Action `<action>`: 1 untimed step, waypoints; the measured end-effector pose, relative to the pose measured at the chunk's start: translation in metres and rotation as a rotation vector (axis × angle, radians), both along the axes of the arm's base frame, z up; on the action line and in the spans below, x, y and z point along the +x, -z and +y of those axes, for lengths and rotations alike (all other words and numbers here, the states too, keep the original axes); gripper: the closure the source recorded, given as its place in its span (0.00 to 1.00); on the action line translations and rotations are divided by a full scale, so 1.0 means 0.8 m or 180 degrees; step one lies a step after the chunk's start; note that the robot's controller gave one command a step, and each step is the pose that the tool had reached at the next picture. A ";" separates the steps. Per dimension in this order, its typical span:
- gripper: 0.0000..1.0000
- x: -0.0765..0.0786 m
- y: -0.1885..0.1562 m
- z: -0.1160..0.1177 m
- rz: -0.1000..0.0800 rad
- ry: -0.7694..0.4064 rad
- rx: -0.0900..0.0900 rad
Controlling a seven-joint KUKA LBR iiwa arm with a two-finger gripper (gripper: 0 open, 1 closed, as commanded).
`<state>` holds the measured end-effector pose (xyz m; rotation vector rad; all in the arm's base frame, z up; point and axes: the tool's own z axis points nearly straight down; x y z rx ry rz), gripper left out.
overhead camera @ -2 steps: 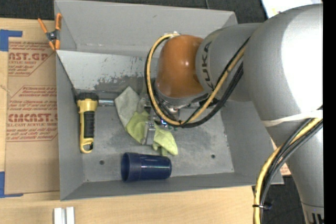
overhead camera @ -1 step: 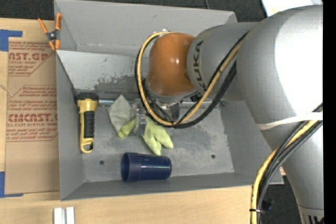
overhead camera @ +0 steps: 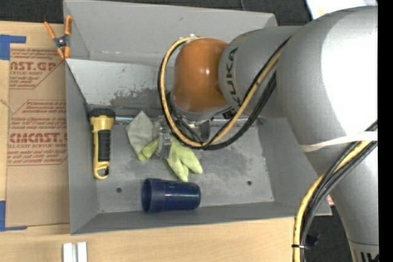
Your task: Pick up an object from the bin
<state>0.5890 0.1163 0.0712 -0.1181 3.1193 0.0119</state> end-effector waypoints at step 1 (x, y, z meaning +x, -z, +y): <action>1.00 -0.001 0.000 -0.001 -0.0007 0.0027 0.0006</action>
Offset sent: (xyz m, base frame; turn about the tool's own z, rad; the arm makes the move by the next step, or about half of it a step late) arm -0.0034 -0.0123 0.0934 0.0221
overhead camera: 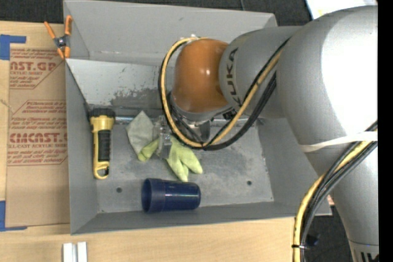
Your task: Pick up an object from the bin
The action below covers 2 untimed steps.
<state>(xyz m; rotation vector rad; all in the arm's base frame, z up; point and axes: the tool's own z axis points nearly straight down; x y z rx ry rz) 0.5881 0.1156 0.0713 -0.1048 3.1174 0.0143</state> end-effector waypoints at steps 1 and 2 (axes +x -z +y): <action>1.00 -0.004 -0.081 -0.009 0.0021 0.0026 -0.0003; 1.00 0.002 -0.177 -0.005 0.0030 0.0013 -0.0005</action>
Offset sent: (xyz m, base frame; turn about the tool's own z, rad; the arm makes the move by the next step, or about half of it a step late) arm 0.0033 -0.0031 0.1606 0.0019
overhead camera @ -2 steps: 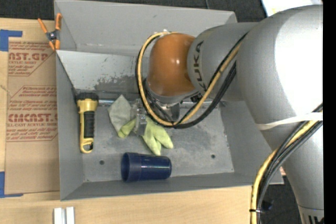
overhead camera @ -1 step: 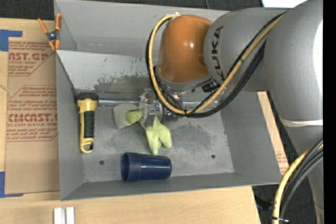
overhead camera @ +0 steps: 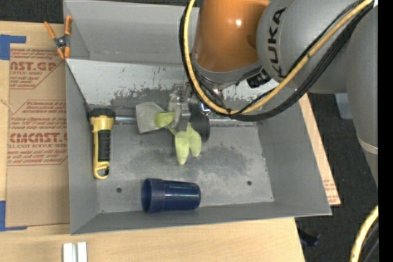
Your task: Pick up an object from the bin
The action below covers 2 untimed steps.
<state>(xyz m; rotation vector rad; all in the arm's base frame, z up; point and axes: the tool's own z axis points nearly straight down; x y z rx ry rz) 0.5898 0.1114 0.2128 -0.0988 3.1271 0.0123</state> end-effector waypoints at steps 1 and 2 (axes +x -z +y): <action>1.00 0.005 0.036 0.003 -0.0045 -0.0199 0.0002; 1.00 0.001 0.072 0.001 -0.0019 0.0211 0.0011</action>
Offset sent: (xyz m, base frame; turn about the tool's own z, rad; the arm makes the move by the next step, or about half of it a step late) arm 0.0015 0.0000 -0.0556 0.1053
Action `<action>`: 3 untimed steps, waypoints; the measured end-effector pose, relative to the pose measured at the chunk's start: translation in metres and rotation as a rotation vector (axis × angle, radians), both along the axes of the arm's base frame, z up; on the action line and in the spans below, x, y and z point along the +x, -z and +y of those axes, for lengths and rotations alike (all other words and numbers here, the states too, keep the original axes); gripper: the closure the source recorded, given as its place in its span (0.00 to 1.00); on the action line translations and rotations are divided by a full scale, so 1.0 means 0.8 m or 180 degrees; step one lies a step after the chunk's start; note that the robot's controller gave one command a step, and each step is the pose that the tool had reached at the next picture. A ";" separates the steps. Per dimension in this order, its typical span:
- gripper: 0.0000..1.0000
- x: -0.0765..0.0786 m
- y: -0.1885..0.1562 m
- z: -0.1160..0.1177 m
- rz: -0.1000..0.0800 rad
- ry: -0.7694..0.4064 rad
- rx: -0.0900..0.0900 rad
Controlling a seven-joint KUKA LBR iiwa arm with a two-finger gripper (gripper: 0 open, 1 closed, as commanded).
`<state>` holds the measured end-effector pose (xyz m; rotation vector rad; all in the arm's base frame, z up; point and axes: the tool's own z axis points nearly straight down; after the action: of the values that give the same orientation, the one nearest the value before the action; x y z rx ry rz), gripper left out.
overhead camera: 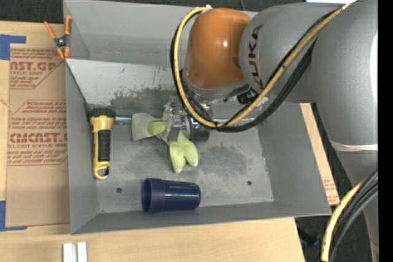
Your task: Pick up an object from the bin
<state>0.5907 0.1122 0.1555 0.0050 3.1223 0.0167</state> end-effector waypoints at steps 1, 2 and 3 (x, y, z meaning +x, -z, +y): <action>1.00 -0.002 -0.010 0.002 -0.0006 -0.0282 -0.0009; 1.00 -0.002 -0.113 0.000 0.0000 -0.0052 0.0000; 1.00 -0.003 -0.117 0.001 -0.0016 -0.0071 -0.0002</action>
Offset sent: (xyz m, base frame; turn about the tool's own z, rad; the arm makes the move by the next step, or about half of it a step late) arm -0.0011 -0.0022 0.1503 0.0487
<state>0.5884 0.1128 0.2490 -0.0299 3.1172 0.0160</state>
